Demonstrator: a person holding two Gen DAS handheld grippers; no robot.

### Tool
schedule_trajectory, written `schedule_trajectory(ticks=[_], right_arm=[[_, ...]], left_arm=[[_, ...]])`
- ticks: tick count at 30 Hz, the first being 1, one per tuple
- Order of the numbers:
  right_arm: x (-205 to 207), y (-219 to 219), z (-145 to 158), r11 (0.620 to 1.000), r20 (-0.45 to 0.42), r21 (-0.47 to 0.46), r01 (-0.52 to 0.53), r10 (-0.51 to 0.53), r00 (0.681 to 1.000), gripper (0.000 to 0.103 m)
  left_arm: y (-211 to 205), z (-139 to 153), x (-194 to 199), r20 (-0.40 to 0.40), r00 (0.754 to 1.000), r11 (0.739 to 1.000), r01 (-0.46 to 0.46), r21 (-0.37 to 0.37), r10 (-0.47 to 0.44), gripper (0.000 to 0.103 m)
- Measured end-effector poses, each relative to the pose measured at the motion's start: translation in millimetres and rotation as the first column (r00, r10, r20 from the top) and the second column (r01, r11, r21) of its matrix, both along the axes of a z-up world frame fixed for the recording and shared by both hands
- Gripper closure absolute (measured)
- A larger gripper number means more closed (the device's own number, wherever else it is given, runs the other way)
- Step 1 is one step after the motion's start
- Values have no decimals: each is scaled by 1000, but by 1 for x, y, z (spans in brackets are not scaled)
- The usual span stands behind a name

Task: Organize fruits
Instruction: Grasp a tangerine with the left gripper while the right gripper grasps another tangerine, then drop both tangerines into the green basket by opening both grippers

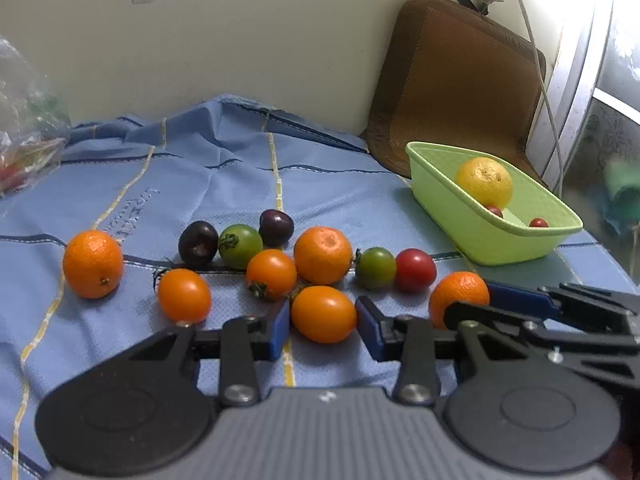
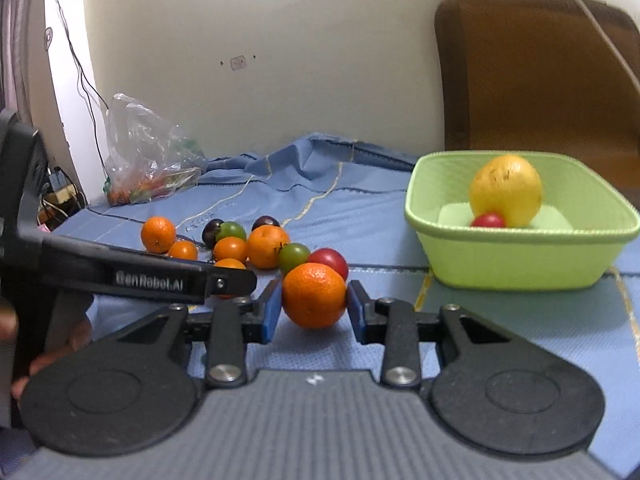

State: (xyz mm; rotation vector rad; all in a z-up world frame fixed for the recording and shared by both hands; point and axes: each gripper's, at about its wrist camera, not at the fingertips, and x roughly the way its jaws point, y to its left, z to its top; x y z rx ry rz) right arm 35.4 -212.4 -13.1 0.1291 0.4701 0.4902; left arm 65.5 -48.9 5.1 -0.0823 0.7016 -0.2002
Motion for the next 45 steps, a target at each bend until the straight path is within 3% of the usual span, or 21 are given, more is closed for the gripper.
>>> schedule_trajectory(ticks=[3, 7, 12, 15, 22, 25, 28, 29, 33, 37, 41, 45], right_arm=[[-1, -4, -1, 1000, -13, 32, -1, 2, 1000, 65], [-7, -7, 2, 999, 17, 39, -4, 3, 1000, 65], [-26, -36, 25, 991, 223, 92, 95, -114, 968, 65], [-23, -55, 35, 978, 305, 40, 207, -209, 929, 65], [17, -100, 17, 943, 173, 64, 327, -334, 927, 65], [27, -97, 13, 940, 138, 38, 340, -342, 929, 64], [30, -96, 10, 941, 122, 21, 337, -336, 934, 61], [30, -95, 10, 942, 129, 19, 335, -334, 934, 55], [23, -95, 12, 935, 178, 25, 353, -352, 919, 51], [18, -102, 13, 927, 200, 64, 370, -375, 905, 51], [8, -107, 15, 920, 226, 115, 374, -391, 892, 51], [1, -106, 19, 928, 228, 170, 330, -363, 903, 57]], left_arm=[[4, 4, -6, -16, 1000, 998, 14, -60, -15, 68], [-4, 23, -16, 12, 994, 986, 109, -129, -108, 68], [-26, 52, -2, 63, 979, 965, 203, -166, -195, 68], [-50, 64, 19, 84, 969, 958, 244, -151, -233, 68], [-106, 48, 75, 44, 964, 959, 264, -107, -261, 67], [-116, 40, 88, 25, 965, 960, 261, -97, -260, 67], [-121, 35, 95, 13, 968, 964, 249, -90, -249, 64], [-121, 34, 96, 12, 969, 965, 246, -88, -246, 60], [-111, 39, 90, 23, 972, 965, 237, -112, -235, 60], [-74, 60, 63, 103, 974, 967, 215, -136, -202, 60], [-13, 67, 26, 144, 985, 982, 114, -150, -92, 59], [32, 55, -8, 110, 994, 992, 8, -125, 5, 59]])
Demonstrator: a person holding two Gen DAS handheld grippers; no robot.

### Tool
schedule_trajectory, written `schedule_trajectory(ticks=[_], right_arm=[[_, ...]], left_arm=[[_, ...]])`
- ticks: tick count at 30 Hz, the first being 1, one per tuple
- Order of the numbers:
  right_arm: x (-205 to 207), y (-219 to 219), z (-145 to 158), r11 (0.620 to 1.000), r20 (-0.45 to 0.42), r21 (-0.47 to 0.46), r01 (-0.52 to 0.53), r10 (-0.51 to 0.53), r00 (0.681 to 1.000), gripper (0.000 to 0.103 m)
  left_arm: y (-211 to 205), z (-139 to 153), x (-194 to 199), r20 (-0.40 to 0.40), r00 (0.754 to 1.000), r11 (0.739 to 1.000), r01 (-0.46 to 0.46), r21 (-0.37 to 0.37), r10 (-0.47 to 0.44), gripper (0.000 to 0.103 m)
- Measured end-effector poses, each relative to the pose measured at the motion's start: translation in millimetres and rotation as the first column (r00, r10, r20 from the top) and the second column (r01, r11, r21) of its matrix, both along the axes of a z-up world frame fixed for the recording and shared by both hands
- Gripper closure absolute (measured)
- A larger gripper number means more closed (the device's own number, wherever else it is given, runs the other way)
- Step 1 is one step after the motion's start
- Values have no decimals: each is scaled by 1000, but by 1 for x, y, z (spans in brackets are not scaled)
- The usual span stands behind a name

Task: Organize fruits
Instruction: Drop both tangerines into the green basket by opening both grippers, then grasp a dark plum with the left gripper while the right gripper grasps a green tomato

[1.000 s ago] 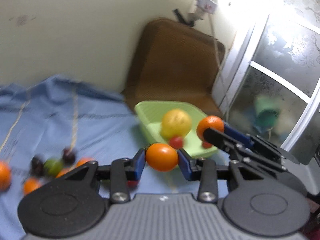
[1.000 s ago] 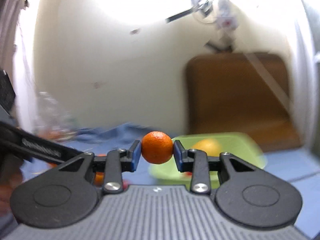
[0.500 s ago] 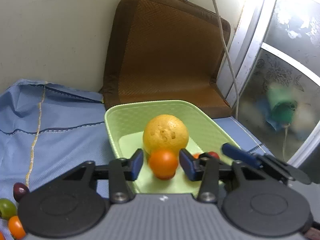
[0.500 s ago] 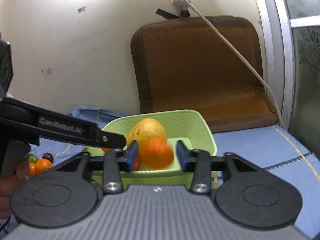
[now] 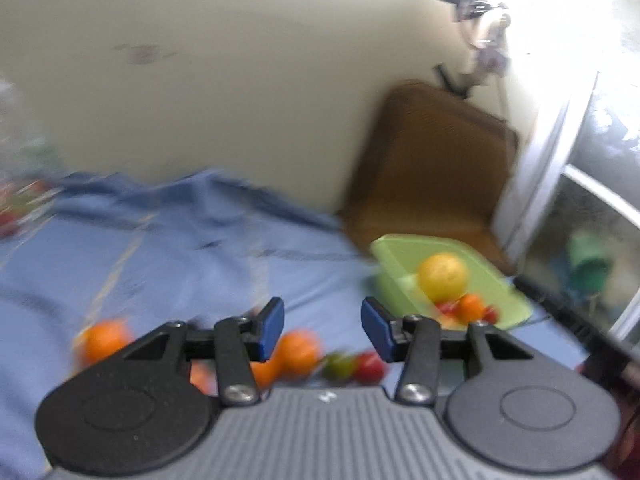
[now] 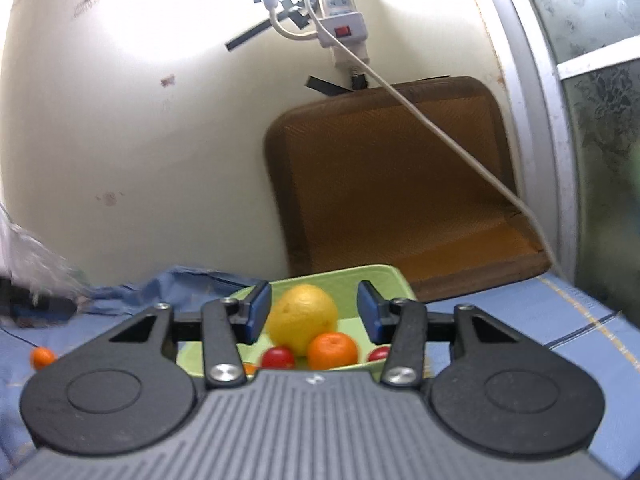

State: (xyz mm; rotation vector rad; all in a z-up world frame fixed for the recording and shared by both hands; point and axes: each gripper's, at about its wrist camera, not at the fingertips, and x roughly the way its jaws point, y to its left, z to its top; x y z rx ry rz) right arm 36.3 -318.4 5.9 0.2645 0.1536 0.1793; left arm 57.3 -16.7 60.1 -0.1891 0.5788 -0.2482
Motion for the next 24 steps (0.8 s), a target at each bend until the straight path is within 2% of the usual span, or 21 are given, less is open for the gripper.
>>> schedule_trajectory(ticks=[2, 4, 7, 11, 15, 18, 21, 22, 24], right_arm=[[-5, 6, 3, 998, 5, 23, -54, 54, 999, 61], [-11, 21, 6, 993, 10, 7, -116, 116, 993, 65], [-18, 51, 5, 971, -26, -45, -236, 235, 972, 66], [-12, 103, 3, 910, -135, -217, -352, 329, 935, 76], [10, 144, 8, 817, -241, -361, -450, 384, 891, 77], [24, 167, 8, 732, -299, -458, -504, 407, 863, 76], [32, 181, 5, 645, -342, -546, -535, 411, 845, 76], [35, 186, 3, 614, -359, -572, -544, 409, 839, 76], [41, 193, -1, 562, -370, -634, -531, 384, 846, 75]], left_arm=[[13, -11, -15, -23, 1000, 1000, -18, 20, 19, 59], [20, -22, -29, -48, 999, 1000, -16, 27, 17, 59], [14, -37, -41, -75, 996, 999, 42, 17, -40, 59], [-11, -44, -47, -44, 990, 988, 139, 66, -137, 49], [-37, -51, -44, -40, 976, 970, 218, 103, -215, 49], [-47, -58, -39, -48, 976, 966, 216, 145, -211, 49], [-45, -63, -38, -55, 981, 967, 195, 162, -188, 55], [-42, -64, -38, -53, 982, 969, 189, 161, -183, 60], [-38, -64, -39, -47, 980, 970, 199, 140, -194, 68]])
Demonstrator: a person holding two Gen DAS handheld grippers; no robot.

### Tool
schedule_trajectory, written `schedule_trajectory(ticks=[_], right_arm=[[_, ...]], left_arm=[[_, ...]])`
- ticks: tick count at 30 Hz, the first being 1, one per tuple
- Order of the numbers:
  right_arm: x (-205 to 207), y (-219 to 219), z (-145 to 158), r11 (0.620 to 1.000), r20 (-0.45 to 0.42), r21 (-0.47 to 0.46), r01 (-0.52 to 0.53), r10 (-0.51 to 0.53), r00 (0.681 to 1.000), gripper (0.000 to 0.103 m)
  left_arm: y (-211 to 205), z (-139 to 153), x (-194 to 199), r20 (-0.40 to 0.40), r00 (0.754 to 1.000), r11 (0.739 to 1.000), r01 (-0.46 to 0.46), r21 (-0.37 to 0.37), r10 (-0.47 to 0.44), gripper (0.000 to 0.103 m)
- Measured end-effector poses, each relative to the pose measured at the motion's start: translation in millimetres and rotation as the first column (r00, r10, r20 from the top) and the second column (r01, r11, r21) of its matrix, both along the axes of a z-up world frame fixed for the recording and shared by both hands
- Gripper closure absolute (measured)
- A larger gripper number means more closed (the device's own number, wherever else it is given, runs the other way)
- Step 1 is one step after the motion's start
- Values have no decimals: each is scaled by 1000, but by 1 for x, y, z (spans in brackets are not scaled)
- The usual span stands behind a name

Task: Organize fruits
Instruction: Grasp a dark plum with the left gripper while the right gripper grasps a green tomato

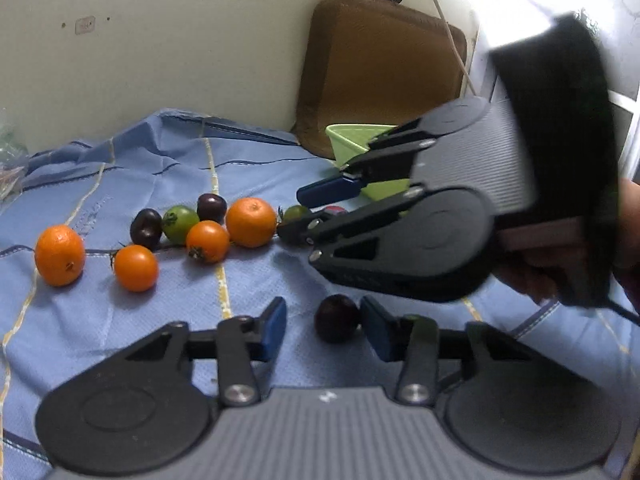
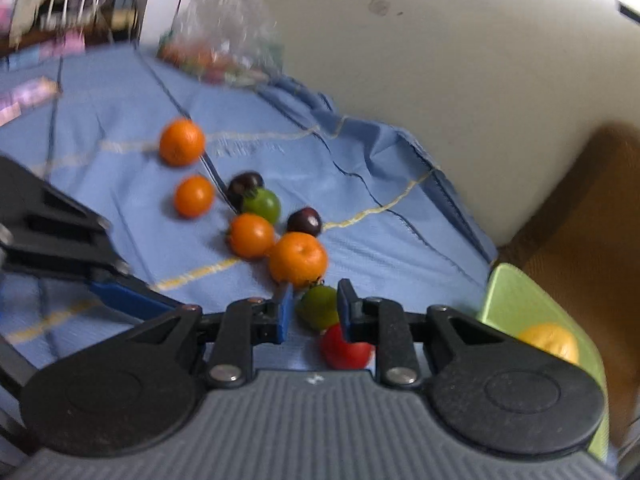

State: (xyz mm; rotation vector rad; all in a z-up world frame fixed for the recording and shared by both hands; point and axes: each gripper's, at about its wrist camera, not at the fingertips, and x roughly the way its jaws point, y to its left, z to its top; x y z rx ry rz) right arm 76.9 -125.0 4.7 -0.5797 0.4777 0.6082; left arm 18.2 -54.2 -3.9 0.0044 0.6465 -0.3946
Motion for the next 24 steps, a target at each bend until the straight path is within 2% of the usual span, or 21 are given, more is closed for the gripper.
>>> schedule_trajectory(ticks=[1, 2, 5, 6, 9, 12, 15, 18, 21, 23, 24], right_arm=[[4, 3, -3, 999, 10, -41, 6, -5, 1000, 75], [9, 3, -3, 999, 4, -44, -7, 7, 1000, 76], [7, 3, -1, 998, 17, -58, -17, 18, 1000, 77], [1, 2, -1, 998, 26, -53, -21, 22, 999, 78], [-18, -8, 1, 999, 26, 34, -25, 24, 999, 78], [-37, -29, 2, 989, 21, 146, 21, -24, 999, 78], [-56, -49, -5, 961, -37, 265, 81, -74, 997, 77], [-73, -66, -12, 925, -113, 361, 120, -84, 990, 77], [-83, -72, -17, 903, -139, 404, 144, -95, 986, 76], [-84, -74, -18, 897, -145, 417, 147, -94, 985, 75], [-84, -74, -18, 894, -149, 423, 150, -94, 984, 75]], left_arm=[[1, 1, 0, -1, 1000, 1000, 8, -15, -8, 75], [2, 2, -1, 2, 1000, 1000, 15, -23, -15, 78], [3, 3, -8, 25, 1000, 1000, 1, 12, -1, 78], [8, 4, -11, 25, 1000, 1000, 0, 1, 0, 78], [23, 6, -17, 26, 1000, 999, -14, -37, 15, 77], [36, 7, -21, 15, 999, 998, -38, -53, 39, 77], [43, 8, -23, -3, 999, 996, -39, -79, 38, 77], [41, 6, -20, 0, 1000, 997, -20, -74, 20, 77], [31, 2, -18, 0, 1000, 998, -13, -61, 13, 76], [26, 1, -19, 4, 1000, 999, -15, -43, 15, 66], [24, 0, -19, 5, 1000, 999, -17, -35, 17, 66]])
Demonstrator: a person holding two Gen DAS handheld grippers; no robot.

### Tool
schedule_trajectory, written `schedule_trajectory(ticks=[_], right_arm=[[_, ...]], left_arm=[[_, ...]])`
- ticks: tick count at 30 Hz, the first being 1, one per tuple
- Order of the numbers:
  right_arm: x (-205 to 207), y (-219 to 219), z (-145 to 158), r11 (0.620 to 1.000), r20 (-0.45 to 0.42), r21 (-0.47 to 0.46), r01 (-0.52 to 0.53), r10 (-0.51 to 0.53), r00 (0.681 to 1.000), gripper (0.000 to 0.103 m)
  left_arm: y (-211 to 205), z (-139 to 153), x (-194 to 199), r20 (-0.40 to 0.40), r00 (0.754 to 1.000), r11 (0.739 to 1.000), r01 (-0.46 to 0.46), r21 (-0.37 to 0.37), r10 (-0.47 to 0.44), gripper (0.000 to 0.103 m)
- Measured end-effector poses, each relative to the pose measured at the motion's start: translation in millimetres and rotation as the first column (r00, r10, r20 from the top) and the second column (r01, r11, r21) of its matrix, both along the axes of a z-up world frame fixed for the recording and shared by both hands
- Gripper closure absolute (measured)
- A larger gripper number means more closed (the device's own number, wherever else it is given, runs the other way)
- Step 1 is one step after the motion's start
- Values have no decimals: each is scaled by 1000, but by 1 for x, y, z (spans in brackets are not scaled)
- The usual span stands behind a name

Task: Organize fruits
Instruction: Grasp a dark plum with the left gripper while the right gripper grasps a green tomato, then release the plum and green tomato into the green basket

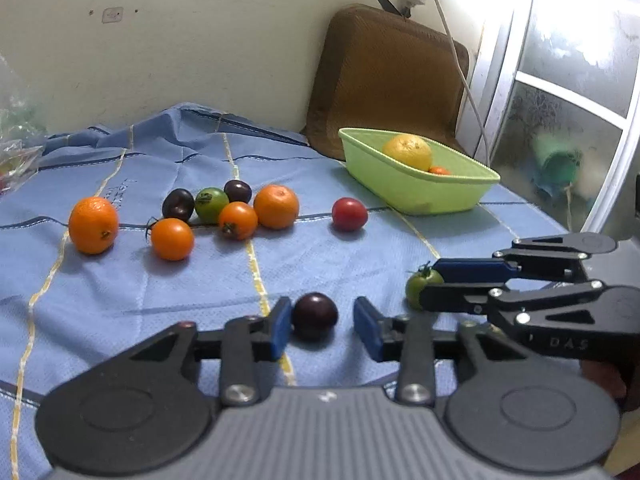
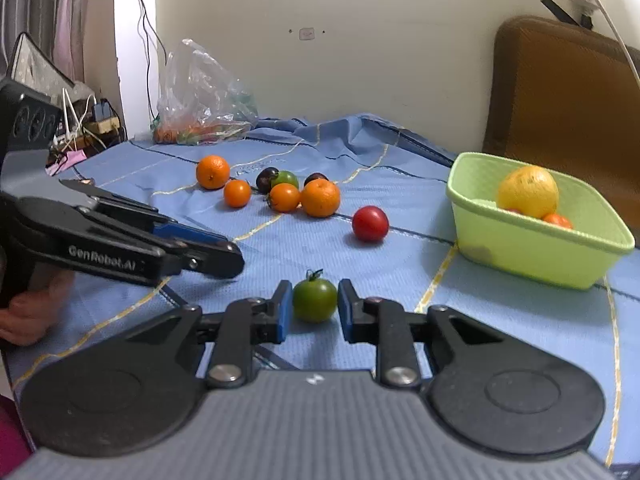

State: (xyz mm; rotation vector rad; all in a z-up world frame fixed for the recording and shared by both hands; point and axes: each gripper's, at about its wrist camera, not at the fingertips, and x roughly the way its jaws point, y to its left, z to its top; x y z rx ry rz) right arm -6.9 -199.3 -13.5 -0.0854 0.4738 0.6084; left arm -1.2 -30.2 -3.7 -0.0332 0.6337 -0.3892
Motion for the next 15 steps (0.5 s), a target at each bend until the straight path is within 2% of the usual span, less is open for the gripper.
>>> schedule_trajectory(ticks=[4, 7, 9, 10, 15], right_arm=[[0, 0, -1, 1000, 4, 1, -11, 11, 1000, 75], [3, 2, -4, 1000, -7, -24, -6, 6, 1000, 69], [4, -1, -7, 1000, -28, -26, 13, -14, 1000, 69], [5, -4, -6, 1000, -36, 0, 11, -11, 999, 71], [6, -10, -6, 999, -46, 44, 22, -20, 999, 76]], left_arm=[[-5, 0, -3, 3, 1000, 1000, -6, 21, 6, 67], [-7, 0, -2, 2, 1000, 999, -15, 37, 14, 67], [-8, 0, 0, 1, 1000, 999, -26, 43, 26, 72], [-8, 0, 1, 1, 1000, 998, -31, 48, 31, 77], [-13, 7, 13, -27, 999, 1000, -19, 10, 19, 77]])
